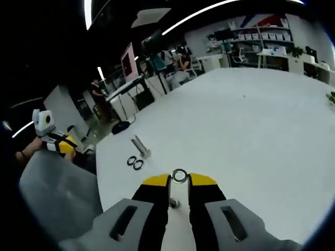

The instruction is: Place the washer onto the threaded stud by aligning its center hole with the stud, sliding it down to the base, and recovering from edge contact or off-axis alignment until the washer reaches the visible bottom stop.

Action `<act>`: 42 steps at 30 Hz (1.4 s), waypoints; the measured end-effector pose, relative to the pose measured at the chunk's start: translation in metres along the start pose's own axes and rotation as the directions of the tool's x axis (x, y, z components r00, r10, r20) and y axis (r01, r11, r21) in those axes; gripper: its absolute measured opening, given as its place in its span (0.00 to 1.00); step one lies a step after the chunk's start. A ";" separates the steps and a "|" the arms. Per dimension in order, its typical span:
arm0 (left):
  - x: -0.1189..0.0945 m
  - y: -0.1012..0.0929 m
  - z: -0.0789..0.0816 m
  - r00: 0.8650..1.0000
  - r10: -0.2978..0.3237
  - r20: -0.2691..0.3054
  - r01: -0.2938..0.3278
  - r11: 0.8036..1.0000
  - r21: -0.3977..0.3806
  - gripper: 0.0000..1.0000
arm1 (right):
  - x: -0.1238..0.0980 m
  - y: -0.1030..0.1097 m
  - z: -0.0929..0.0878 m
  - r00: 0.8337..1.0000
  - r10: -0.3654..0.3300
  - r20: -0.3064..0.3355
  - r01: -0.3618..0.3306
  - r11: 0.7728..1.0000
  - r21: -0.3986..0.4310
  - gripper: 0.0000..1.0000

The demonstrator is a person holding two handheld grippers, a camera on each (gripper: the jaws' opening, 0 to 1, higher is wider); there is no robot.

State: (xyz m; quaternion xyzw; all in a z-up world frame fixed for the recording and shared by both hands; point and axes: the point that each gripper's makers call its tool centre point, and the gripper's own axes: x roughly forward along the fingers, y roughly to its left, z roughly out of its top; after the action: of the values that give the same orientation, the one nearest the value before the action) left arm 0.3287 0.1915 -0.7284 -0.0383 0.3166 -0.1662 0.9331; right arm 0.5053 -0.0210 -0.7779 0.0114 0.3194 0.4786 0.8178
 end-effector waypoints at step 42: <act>0.000 -0.001 -0.002 1.000 0.000 -0.009 0.000 1.000 0.004 0.06 | 0.012 0.025 -0.037 0.971 0.048 -0.234 -0.118 0.949 -0.293 0.15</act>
State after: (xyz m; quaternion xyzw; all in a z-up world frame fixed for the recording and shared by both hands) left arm 0.3274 0.1909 -0.7298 -0.0356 0.3206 -0.1669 0.9317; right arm 0.4701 -0.0082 -0.8053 -0.1553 0.3311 0.5544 0.7475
